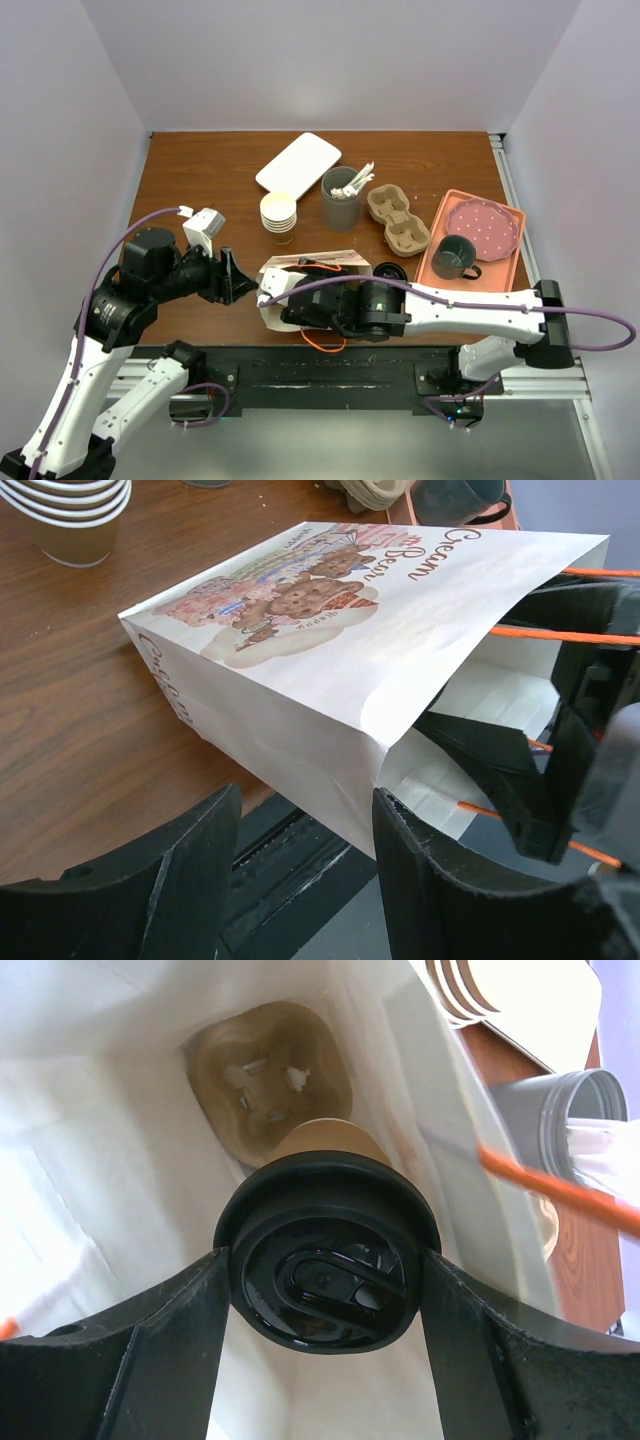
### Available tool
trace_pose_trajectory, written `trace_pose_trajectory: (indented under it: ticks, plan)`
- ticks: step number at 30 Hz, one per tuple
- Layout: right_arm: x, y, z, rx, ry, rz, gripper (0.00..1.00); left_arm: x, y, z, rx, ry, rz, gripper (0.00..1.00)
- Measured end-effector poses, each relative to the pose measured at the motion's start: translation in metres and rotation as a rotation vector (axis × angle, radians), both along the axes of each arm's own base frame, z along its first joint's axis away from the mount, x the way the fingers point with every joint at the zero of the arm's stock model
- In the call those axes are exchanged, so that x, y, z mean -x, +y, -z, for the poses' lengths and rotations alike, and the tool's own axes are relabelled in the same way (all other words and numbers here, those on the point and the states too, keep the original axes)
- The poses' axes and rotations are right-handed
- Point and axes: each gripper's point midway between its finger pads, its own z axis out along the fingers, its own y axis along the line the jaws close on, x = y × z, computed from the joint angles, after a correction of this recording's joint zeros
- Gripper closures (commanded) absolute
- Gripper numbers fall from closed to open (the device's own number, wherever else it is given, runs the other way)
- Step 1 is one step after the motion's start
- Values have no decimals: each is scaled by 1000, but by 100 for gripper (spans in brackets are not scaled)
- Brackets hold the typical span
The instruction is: Pack the takeout coffee
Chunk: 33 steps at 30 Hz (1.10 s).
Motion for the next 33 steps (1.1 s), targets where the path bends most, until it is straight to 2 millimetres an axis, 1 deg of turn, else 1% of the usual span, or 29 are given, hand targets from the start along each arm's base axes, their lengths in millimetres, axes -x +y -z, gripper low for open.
trace_pose_trajectory:
  ticks: [6, 11, 15, 19, 20, 22, 23, 25, 26, 27, 28, 29, 31, 32, 33]
  plan:
    - [-4, 11, 20, 50, -6, 12, 57, -1, -1, -7, 9, 10, -5, 39]
    - [-5, 17, 24, 51, -5, 15, 56, -1, -2, -15, 17, -4, -6, 39]
    - [-5, 23, 21, 26, -2, 27, 57, 0, -1, -11, 11, 8, -8, 39]
    - [-7, 25, 20, 10, -4, 43, 56, 0, 0, 2, -5, 35, -13, 42]
    - [-7, 24, 20, 8, -5, 47, 57, 0, 1, 5, -8, 41, -14, 47]
    - [-7, 24, 19, 5, -6, 53, 57, -1, 1, 10, -16, 54, -16, 52]
    - [-7, 24, 19, 2, -4, 55, 57, -2, 0, 11, -17, 55, -16, 61]
    - [-7, 25, 19, 0, -2, 56, 56, -5, -1, 12, -15, 56, -17, 69]
    - [-7, 25, 19, -2, 0, 54, 56, -6, -2, 13, -14, 54, -14, 74]
    - [-6, 24, 19, -5, 0, 52, 56, -6, -3, 14, -10, 52, -9, 78]
    - [-6, 23, 18, -6, -1, 49, 56, -7, -4, 15, -6, 49, -3, 81]
    - [-6, 20, 18, -5, -2, 46, 55, -7, -5, 16, 1, 42, 2, 87]
    - [-5, 13, 17, 1, -9, 39, 55, -4, -6, 20, 9, 41, 12, 93]
    - [-6, 10, 16, 3, -16, 35, 55, -3, -7, 20, 15, 38, 18, 98]
    - [-6, 7, 15, 6, -20, 31, 55, -2, -7, 20, 21, 34, 22, 100]
